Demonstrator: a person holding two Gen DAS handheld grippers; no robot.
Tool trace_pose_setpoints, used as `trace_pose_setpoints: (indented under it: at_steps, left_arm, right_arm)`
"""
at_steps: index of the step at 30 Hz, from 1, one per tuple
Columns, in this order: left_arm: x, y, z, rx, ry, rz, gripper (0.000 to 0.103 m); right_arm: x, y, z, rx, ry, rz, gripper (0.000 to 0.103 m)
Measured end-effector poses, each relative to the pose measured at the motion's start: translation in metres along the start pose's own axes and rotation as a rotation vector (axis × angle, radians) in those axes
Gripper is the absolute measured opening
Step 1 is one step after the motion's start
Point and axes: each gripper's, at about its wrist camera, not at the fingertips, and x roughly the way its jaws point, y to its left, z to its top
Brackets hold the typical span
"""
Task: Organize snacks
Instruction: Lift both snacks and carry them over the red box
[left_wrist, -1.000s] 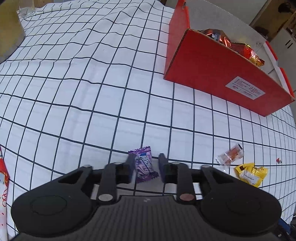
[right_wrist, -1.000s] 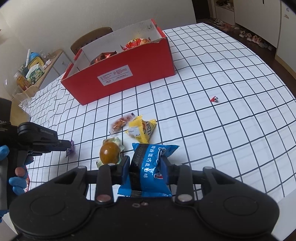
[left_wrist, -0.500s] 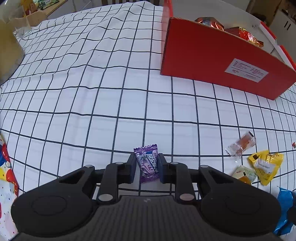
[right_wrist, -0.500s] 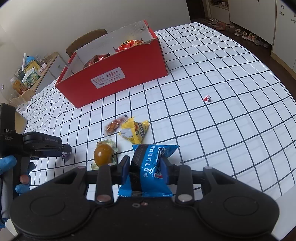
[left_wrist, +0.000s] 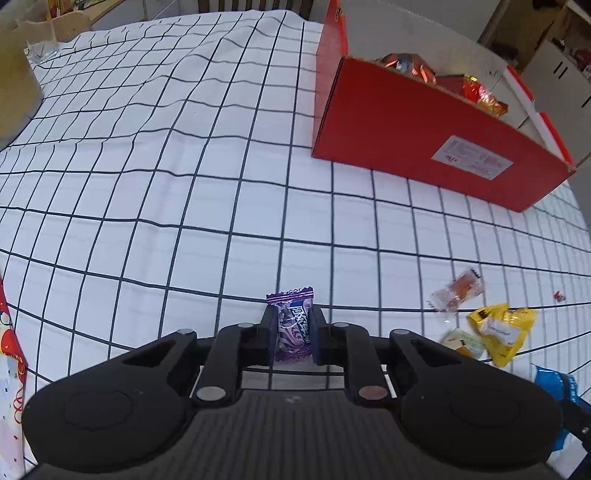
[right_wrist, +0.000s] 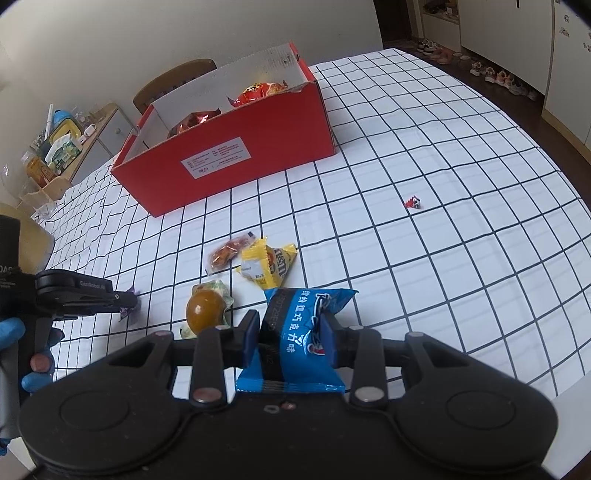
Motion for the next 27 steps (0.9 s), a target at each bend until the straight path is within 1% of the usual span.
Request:
trace_pose_setpoints:
  at_steps: [4, 8, 12, 18, 27]
  left_arm:
    - [-0.020, -0.008, 0.002, 0.012, -0.033, -0.034, 0.017]
    - [-0.042, -0.022, 0.004, 0.051, -0.080, -0.059, 0.017]
    - [-0.055, -0.030, 0.007, 0.059, -0.099, -0.087, 0.017]
    - [-0.068, -0.039, 0.019, 0.066, -0.118, -0.119, 0.017]
    - [-0.087, -0.059, 0.045, 0.101, -0.165, -0.140, 0.017]
  right_arm:
    - [-0.005, 0.003, 0.007, -0.029, -0.016, 0.007, 0.034]
    - [-0.014, 0.007, 0.016, -0.059, -0.037, 0.019, 0.034]
    - [-0.023, 0.012, 0.027, -0.101, -0.074, 0.021, 0.034]
    - [-0.032, 0.018, 0.054, -0.152, -0.126, 0.027, 0.034]
    - [-0.038, 0.030, 0.098, -0.194, -0.174, 0.064, 0.034]
